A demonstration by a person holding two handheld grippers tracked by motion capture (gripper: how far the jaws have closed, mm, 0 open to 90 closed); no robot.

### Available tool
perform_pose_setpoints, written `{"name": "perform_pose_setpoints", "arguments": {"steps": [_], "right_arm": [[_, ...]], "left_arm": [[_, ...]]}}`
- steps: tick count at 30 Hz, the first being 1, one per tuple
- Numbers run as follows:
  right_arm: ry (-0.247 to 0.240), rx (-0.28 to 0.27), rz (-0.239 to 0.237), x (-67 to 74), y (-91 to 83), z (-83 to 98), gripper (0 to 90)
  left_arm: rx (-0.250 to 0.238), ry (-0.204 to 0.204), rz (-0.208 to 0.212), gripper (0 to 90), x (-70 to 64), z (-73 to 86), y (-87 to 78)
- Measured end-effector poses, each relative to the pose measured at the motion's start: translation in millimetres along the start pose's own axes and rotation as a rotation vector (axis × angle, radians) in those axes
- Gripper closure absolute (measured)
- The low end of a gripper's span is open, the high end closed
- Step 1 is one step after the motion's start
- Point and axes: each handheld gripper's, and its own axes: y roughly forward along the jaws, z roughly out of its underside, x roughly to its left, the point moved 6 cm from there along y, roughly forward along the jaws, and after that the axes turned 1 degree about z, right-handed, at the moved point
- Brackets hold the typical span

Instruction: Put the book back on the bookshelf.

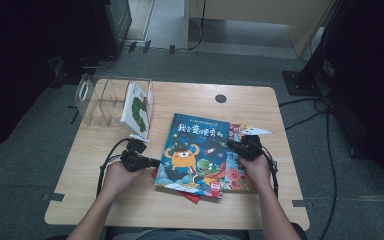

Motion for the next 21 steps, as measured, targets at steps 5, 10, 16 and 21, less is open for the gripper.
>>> {"name": "perform_pose_setpoints", "arguments": {"steps": [5, 10, 16, 21], "right_arm": [[0.000, 0.003, 0.004, 0.2, 3.3, -3.1, 90.0], [-0.003, 0.003, 0.009, 0.5, 7.8, -6.9, 90.0], [0.000, 0.002, 0.016, 1.0, 12.8, -11.2, 90.0], [-0.006, 0.001, 0.015, 1.5, 15.2, -13.1, 90.0]], "left_arm": [[-0.006, -0.001, 0.001, 90.0, -3.1, 2.5, 0.5], [0.001, 0.009, 0.006, 90.0, -7.6, 6.6, 0.7], [-0.014, 0.003, 0.006, 90.0, -12.8, 9.2, 2.0], [-0.009, 0.013, 0.015, 90.0, -16.5, 10.9, 3.4]]}}
